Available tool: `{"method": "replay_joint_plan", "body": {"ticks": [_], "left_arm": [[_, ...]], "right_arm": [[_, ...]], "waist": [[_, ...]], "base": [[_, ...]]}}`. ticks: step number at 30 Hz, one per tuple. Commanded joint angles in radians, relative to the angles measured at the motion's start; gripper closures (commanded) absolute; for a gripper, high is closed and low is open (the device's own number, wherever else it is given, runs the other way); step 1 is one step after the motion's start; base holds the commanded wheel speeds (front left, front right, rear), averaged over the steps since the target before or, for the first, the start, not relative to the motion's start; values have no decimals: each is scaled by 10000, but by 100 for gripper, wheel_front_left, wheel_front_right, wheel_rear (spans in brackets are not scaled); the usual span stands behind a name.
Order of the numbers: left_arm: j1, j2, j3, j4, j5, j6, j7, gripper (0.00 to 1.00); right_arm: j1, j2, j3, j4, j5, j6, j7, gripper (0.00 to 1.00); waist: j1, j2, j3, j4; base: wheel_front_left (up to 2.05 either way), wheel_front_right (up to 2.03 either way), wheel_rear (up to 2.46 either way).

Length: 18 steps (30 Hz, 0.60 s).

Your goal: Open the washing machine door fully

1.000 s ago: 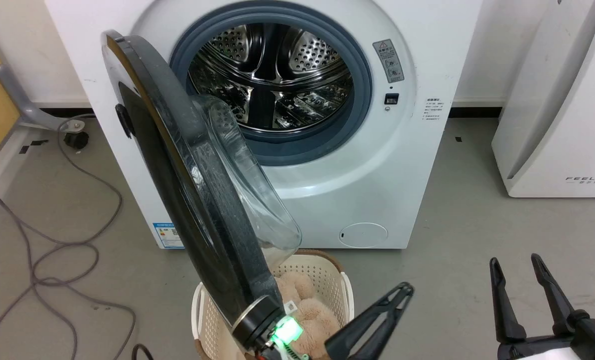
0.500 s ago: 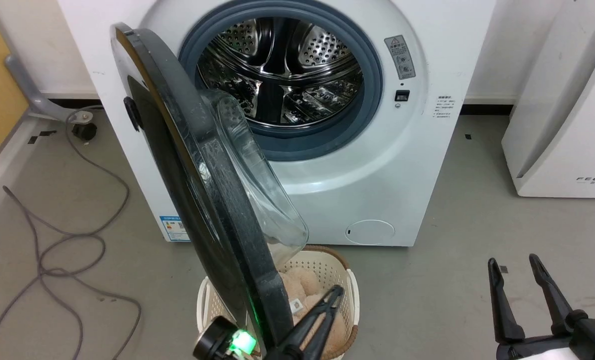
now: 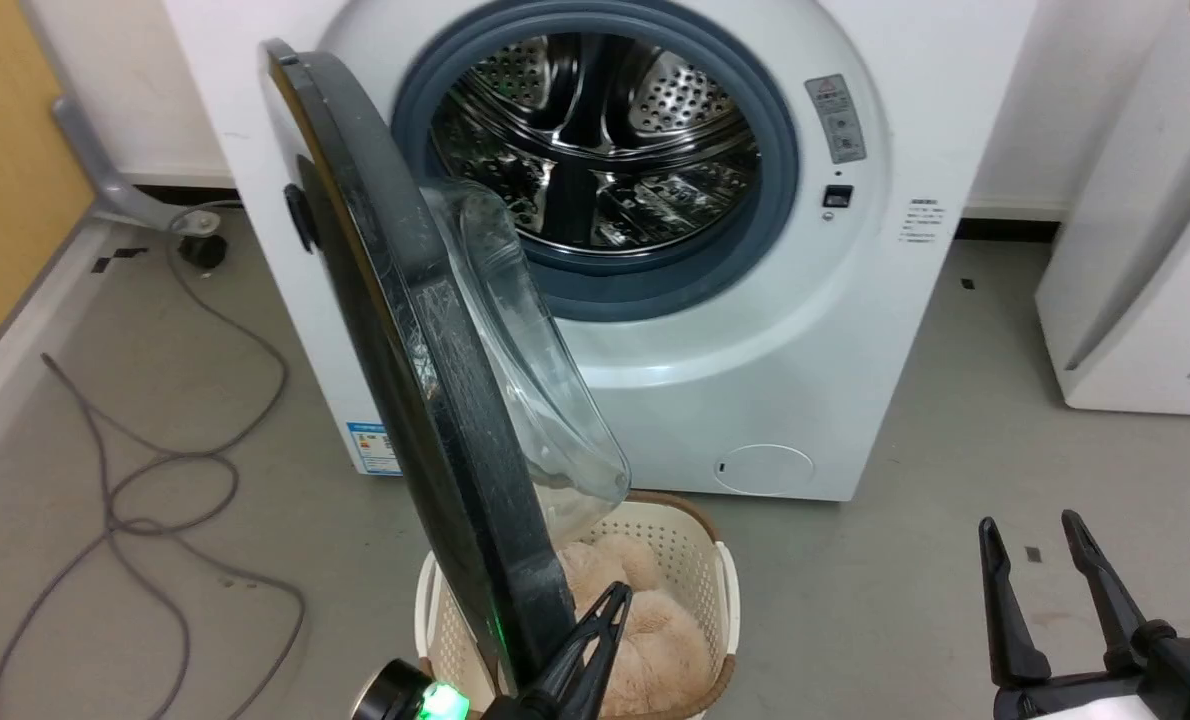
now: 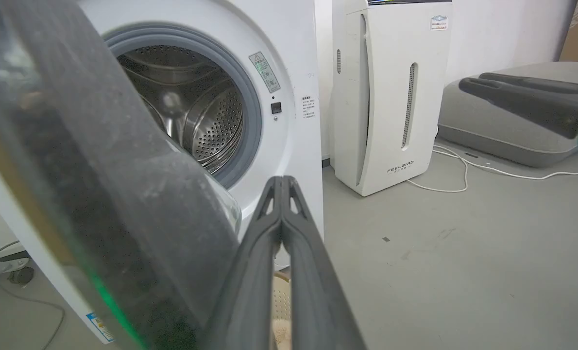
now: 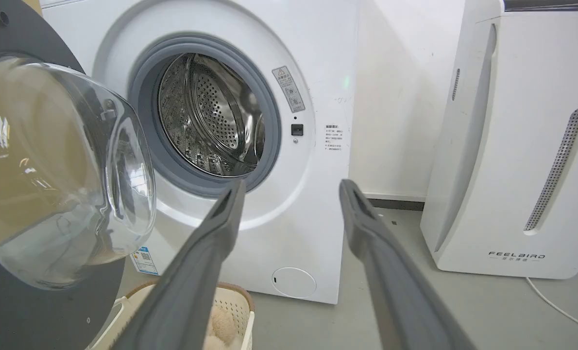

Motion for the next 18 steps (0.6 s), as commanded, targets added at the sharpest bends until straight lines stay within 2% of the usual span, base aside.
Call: {"method": "replay_joint_plan", "body": {"ticks": [1,10,18], "left_arm": [[126,128,143,-3,-46,99,-42,100],[599,280,476,-417,-131,392,-42,100],[916,477,762,-593,-191,562,-42,100]], "right_arm": [[131,43,16,7,1,8,-44,0],[167,43,108,34,99,8,-44,0],[175,43,37,48,169,8,-44,0]], "waist": [[0,0,-18,91],[0,0,-71,963],[0,0,1,2007]], "base": [[0,0,0],[0,0,0],[0,0,0]]}}
